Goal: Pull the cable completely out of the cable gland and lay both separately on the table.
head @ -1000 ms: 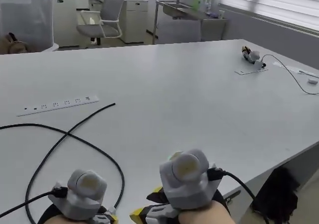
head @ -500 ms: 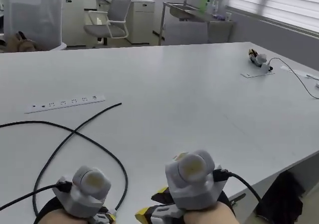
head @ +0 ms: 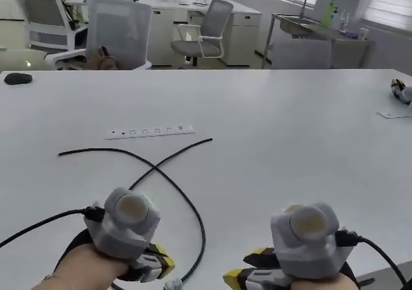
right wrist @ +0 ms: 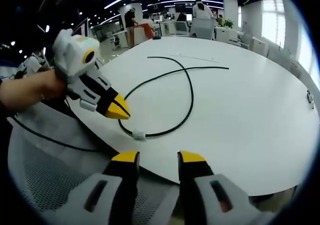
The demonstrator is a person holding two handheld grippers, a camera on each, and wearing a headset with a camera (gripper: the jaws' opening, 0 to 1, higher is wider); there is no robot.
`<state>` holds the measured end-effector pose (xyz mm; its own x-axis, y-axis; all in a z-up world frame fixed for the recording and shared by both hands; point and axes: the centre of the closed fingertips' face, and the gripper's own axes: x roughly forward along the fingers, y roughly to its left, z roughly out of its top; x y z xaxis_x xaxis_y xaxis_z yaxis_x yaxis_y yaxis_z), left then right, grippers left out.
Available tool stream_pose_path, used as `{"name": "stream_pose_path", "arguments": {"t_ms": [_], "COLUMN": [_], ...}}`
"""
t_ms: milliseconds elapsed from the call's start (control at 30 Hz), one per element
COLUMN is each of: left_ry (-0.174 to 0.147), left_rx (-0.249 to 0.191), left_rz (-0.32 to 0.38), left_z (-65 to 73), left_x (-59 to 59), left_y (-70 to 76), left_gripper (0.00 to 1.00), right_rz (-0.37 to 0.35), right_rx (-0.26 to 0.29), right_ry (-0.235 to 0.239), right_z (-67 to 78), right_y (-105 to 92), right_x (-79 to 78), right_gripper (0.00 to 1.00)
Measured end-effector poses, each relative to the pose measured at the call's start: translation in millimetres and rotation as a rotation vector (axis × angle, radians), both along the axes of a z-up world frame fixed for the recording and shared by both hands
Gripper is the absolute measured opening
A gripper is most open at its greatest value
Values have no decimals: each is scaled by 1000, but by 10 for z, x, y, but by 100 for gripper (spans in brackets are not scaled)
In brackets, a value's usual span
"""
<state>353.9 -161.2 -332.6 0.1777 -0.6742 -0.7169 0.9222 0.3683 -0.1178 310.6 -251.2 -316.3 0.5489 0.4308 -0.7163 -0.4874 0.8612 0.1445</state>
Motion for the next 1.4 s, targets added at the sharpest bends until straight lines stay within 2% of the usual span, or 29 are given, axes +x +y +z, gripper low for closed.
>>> {"name": "stream_pose_path", "arguments": {"t_ms": [67,100,200,300,367,633,800,933,1100,1300,1400], "left_ry": [-29,-32,-11,-17,-9,-15,-18,9,26,24,22], "left_rx": [20,24,7,13,16,20,60,94,135,174,182], "left_rz": [11,19,53,63,68,63,40,13,-18,-42,-50], "left_z": [-17,-14,-11,-14,-39,-77,-224,-363,-497,-623,-644], "left_x": [36,41,24,15,9,21,23,-23,-63,-86,-96], "left_y": [70,100,177,228,236,176,140,126,110,102,104], "left_gripper": [3,3,3,3,3,5,21,24,29,31,30], "right_rz": [-3,0,1,2,2,11,11,6,6,8,8], "right_rx": [0,-1,2,9,10,10,11,13,12,10,9], "right_ry": [-4,-3,-2,-3,-4,-4,-4,-7,-5,0,1], "right_z": [4,4,5,9,10,8,7,7,5,-4,-6], "right_y": [-1,3,9,16,15,22,22,16,18,17,16], "right_x": [4,-2,-8,-8,-7,-10,-12,-8,-9,-9,-10], "right_gripper": [31,31,31,30,31,30,30,30,30,30,30]}}
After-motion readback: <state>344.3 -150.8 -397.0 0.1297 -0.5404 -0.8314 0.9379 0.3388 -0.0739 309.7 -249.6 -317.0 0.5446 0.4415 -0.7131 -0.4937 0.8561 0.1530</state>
